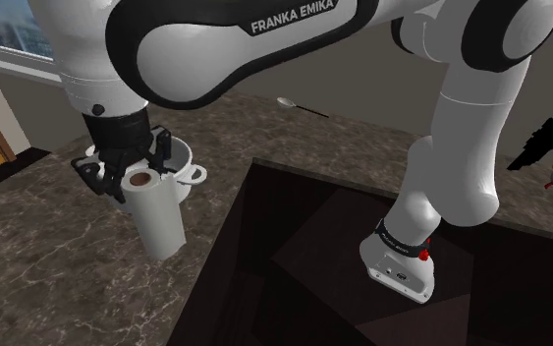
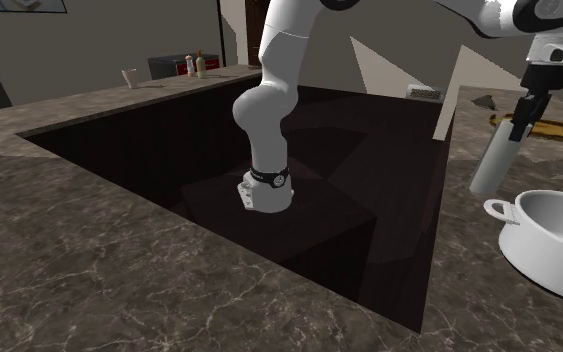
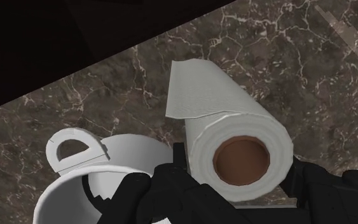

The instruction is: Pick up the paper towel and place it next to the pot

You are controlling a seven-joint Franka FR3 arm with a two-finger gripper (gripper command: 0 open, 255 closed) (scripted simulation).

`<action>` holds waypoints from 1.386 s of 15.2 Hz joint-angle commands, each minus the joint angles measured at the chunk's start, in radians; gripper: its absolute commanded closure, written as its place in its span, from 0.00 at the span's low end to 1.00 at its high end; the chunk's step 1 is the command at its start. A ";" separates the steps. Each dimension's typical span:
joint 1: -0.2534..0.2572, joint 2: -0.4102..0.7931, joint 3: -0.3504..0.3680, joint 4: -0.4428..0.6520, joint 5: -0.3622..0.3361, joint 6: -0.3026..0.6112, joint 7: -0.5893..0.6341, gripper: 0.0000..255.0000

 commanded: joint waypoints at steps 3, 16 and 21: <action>0.000 0.012 -0.002 -0.036 -0.007 0.048 0.007 1.00; 0.000 0.021 -0.004 -0.055 -0.011 0.074 0.012 0.00; 0.002 0.004 0.000 -0.011 -0.002 0.014 0.005 0.00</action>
